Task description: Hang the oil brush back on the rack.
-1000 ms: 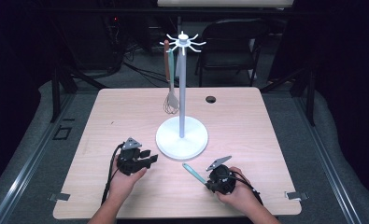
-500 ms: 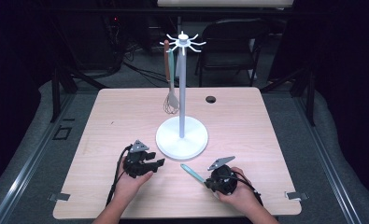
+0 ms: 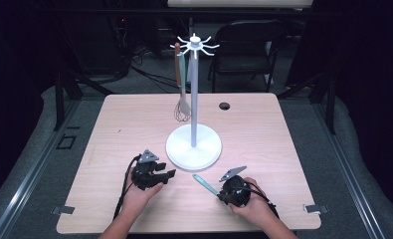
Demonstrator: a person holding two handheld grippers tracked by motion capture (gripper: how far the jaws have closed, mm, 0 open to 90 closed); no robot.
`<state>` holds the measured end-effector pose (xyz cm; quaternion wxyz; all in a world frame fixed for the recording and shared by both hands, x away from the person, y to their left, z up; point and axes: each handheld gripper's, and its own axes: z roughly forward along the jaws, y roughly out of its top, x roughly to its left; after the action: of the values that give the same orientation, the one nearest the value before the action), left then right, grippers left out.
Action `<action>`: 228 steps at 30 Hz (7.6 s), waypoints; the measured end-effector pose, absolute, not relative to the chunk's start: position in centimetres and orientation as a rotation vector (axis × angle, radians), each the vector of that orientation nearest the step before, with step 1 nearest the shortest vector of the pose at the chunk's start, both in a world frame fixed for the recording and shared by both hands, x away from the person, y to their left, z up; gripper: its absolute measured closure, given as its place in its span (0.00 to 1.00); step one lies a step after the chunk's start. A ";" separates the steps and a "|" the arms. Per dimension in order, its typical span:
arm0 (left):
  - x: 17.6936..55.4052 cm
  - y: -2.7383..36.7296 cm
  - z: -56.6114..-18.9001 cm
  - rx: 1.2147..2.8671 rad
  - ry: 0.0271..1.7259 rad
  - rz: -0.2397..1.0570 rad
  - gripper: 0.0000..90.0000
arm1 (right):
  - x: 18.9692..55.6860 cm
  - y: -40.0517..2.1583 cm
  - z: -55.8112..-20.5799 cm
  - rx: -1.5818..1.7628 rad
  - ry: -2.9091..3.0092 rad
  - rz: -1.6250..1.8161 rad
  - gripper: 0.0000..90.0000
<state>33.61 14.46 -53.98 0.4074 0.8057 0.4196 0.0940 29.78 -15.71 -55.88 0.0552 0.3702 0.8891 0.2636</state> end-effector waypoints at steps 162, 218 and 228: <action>31.4 9.4 -52.1 1.985 0.815 0.074 0.89 | 30.5 -9.1 -53.9 1.009 2.556 1.172 0.95; 36.1 9.7 -41.0 2.022 0.682 0.162 0.94 | 30.0 -15.4 -53.2 1.175 2.508 1.171 0.75; 38.1 9.3 -35.9 2.014 0.664 0.200 0.94 | 30.0 -16.0 -53.8 1.203 2.494 1.172 0.75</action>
<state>38.07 9.34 -35.94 0.4845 0.8270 0.2729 0.0823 30.01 -16.04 -53.80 0.0673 0.3992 0.8276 0.3889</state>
